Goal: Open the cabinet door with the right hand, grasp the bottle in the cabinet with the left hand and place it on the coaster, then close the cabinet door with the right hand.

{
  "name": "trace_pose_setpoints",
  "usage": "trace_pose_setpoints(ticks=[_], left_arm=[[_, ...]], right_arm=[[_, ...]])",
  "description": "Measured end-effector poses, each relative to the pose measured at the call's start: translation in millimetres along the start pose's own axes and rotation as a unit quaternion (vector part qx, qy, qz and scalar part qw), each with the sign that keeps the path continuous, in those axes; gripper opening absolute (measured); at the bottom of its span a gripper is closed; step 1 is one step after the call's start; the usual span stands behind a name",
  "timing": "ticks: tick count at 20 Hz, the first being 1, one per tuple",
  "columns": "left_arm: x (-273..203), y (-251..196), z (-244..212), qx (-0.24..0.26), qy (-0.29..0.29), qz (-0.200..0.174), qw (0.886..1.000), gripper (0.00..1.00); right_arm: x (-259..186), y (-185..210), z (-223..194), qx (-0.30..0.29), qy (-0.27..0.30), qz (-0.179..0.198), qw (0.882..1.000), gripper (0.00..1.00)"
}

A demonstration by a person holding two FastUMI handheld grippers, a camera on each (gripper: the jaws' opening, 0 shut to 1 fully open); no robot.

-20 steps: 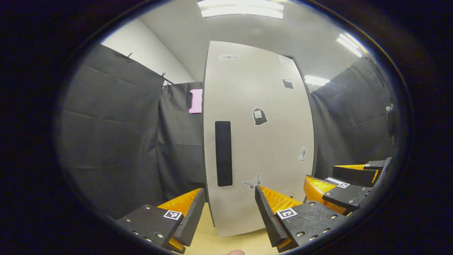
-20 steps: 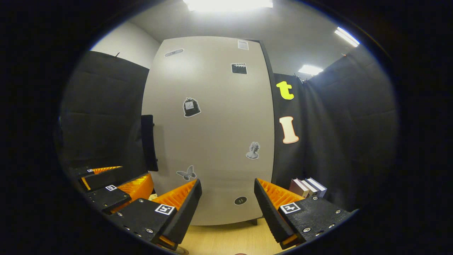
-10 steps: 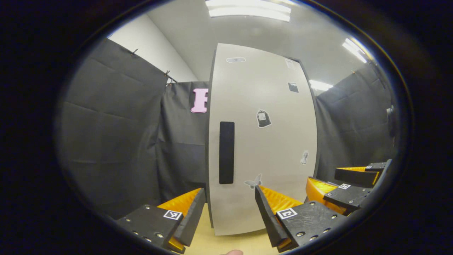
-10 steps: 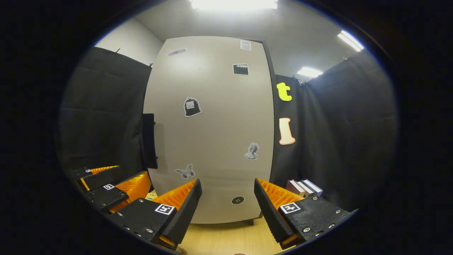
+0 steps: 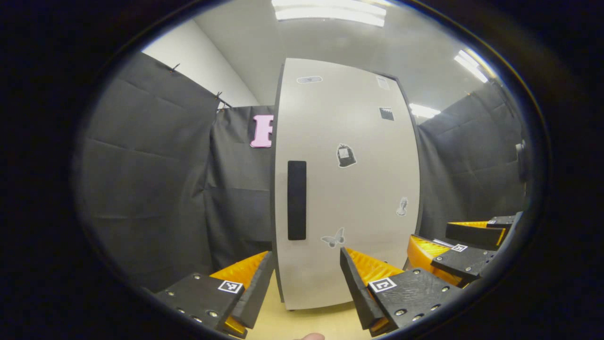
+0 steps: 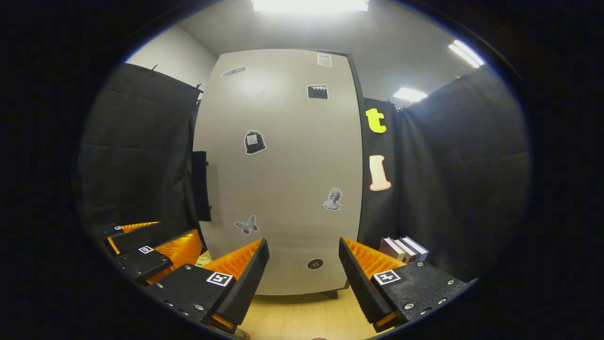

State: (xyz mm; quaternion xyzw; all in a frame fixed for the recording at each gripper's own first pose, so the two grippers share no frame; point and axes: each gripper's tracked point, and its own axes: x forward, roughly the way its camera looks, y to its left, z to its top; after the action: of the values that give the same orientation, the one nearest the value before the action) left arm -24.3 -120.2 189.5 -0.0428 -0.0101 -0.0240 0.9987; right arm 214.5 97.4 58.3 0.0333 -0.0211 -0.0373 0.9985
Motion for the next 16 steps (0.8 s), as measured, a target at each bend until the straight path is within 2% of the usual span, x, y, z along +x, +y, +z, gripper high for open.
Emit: trace_pose_setpoints(ticks=[1,8,16], left_arm=[[1,-1,-2,0.002,0.000,0.001,1.000,0.81],[-7,6,5,-0.012,-0.006,0.002,1.000,0.81],[-7,5,6,-0.007,-0.003,0.010,1.000,0.81]], right_arm=[[0,0,-2,0.002,0.001,0.000,1.000,0.92],[-7,2,13,-0.011,-0.026,0.003,1.000,0.92],[-9,13,12,-0.007,-0.026,0.021,0.999,0.92]])
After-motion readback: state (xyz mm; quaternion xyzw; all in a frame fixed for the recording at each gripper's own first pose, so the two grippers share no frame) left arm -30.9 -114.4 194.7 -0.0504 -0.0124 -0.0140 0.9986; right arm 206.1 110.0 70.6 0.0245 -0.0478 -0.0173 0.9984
